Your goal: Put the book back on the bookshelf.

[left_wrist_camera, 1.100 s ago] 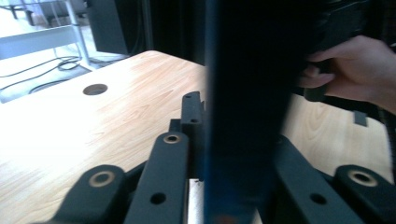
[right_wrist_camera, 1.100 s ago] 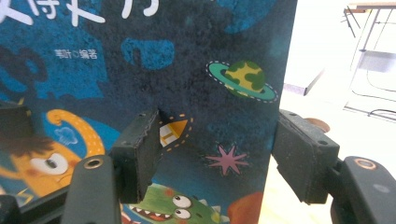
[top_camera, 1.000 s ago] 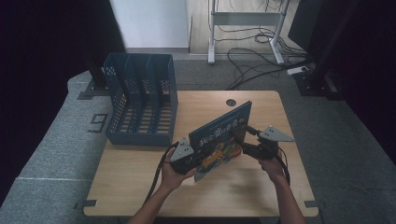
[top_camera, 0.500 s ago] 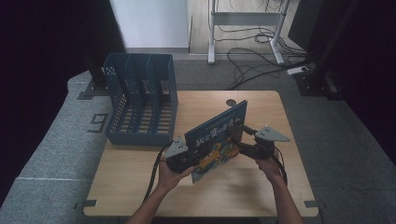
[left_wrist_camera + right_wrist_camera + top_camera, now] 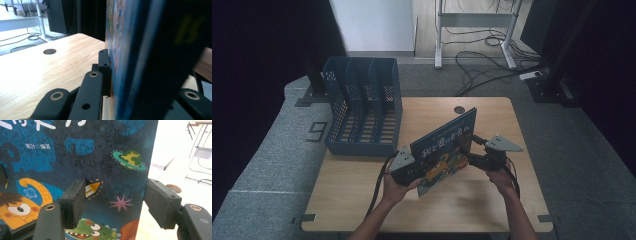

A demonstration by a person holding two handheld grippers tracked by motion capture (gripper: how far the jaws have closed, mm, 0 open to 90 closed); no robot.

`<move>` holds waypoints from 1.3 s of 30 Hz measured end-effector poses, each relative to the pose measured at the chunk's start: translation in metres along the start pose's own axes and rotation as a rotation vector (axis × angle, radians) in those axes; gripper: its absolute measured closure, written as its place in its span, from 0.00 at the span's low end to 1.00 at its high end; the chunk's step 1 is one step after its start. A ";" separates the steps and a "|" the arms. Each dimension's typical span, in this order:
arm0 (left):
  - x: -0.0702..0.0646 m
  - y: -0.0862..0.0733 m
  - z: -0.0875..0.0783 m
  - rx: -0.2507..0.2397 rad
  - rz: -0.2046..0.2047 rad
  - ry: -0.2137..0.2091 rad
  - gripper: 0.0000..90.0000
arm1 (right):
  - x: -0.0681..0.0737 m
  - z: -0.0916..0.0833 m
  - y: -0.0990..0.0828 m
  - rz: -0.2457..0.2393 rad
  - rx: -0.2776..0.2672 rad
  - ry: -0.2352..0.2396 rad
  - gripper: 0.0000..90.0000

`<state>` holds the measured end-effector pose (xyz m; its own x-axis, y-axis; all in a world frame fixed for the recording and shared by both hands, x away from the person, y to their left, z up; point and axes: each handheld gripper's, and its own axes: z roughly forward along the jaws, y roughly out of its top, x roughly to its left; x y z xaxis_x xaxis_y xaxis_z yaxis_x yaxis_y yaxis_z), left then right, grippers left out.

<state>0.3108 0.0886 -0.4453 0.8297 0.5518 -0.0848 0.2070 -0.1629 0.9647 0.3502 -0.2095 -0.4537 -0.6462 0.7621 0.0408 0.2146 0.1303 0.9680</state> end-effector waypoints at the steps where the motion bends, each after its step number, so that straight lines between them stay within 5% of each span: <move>1: -0.001 0.000 0.000 0.000 0.005 0.003 0.91 | 0.000 0.000 0.000 0.001 0.000 0.001 0.38; 14: -0.005 0.000 -0.002 -0.033 0.028 -0.011 0.91 | -0.008 -0.019 -0.004 0.050 -0.029 -0.027 0.36; 30: 0.004 0.004 -0.010 -0.072 -0.048 -0.017 0.91 | -0.005 -0.035 -0.026 0.081 -0.017 -0.058 0.36; 39: 0.005 0.005 -0.012 -0.067 -0.036 -0.031 0.91 | -0.003 -0.040 -0.041 0.093 -0.018 -0.060 0.36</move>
<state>0.3093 0.1005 -0.4377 0.8379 0.5309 -0.1265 0.2031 -0.0880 0.9752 0.3141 -0.2420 -0.4842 -0.5794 0.8067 0.1163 0.2583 0.0464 0.9650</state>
